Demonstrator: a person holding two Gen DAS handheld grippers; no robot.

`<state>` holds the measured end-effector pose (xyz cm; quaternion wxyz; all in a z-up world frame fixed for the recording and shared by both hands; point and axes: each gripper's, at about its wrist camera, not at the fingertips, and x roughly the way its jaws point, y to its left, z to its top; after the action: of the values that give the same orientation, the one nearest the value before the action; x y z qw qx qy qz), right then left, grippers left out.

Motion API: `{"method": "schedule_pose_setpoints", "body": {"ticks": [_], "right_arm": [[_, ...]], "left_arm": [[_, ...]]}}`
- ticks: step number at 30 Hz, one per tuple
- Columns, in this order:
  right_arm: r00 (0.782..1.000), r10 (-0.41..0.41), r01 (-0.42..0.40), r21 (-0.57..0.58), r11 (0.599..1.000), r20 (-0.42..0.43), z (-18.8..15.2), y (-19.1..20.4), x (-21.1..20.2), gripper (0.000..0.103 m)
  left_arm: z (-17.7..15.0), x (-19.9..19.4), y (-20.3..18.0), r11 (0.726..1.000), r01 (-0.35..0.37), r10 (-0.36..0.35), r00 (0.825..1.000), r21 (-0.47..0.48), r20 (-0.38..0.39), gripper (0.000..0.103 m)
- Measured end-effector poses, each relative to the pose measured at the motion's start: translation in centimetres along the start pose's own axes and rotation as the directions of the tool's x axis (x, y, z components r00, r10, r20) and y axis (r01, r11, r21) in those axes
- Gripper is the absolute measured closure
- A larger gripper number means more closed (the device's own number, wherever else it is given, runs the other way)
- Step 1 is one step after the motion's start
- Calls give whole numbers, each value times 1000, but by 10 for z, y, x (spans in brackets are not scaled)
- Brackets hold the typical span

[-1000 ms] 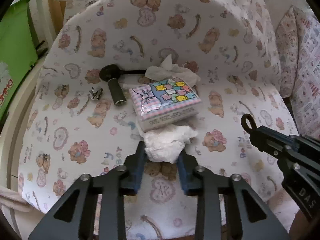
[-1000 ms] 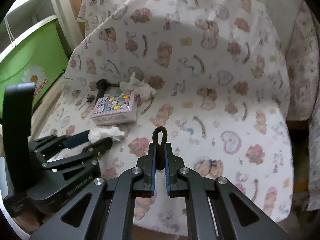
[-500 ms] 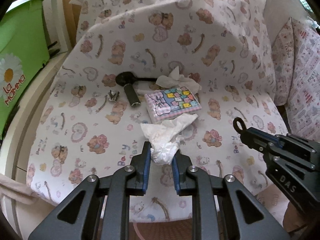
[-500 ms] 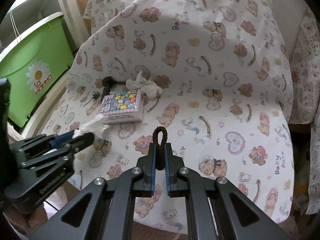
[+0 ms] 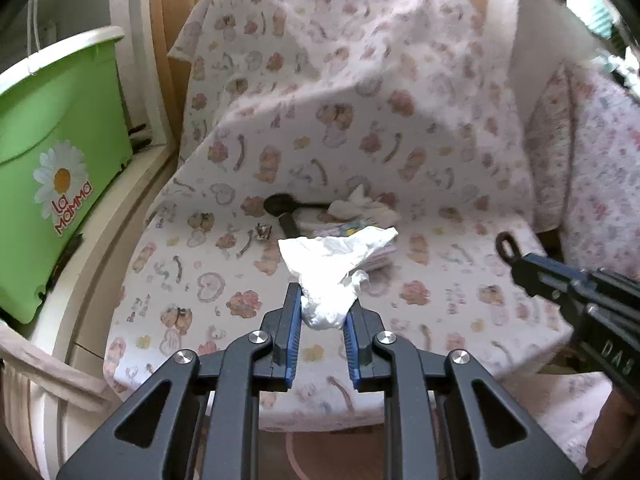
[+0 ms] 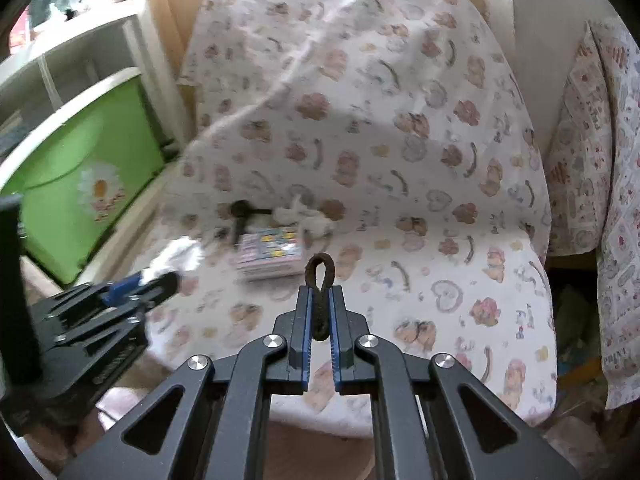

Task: Collect trash
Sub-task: 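Grasp the crumpled white tissue with the left tool while the right tool holds the hair tie, then lower both held items over the wastebasket and open both tools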

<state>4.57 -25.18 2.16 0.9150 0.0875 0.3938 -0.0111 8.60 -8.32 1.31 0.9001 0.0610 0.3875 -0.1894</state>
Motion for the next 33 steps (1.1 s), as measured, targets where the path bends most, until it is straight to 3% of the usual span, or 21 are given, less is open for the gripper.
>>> {"method": "schedule_pose_setpoints", "body": {"ticks": [5,9,11,13,17,24,29,33], "right_arm": [[999,13,-8,-101,995,41,-15,32,-41,94],[999,17,-13,-107,994,37,-36,42,-64,94],[1000,-24,24,-98,995,-6,-49,43,-66,94],[1000,11,-12,-89,996,-13,-61,40,-67,94],[999,-8,4,-113,994,-35,-84,37,-53,94],[986,-32,10,-136,991,-161,-110,32,-15,94],[975,24,-49,-107,993,-222,-119,28,-5,94],[961,39,-71,-110,991,-273,-129,30,6,94]], "left_arm": [[-13,-45,3,1000,-5,6,998,-5,61,85],[-32,-65,1,1000,-3,2,999,20,47,85],[-46,-68,-3,999,3,-5,999,45,34,85],[-61,-64,-8,998,-8,7,1000,60,10,85],[-84,-45,-10,999,-11,13,999,48,-50,84],[-102,-20,-4,1000,-10,10,989,3,-146,84],[-109,-6,-5,999,-35,33,975,-6,-221,84],[-118,7,-1,999,-1,-14,954,-49,-298,84]]}}
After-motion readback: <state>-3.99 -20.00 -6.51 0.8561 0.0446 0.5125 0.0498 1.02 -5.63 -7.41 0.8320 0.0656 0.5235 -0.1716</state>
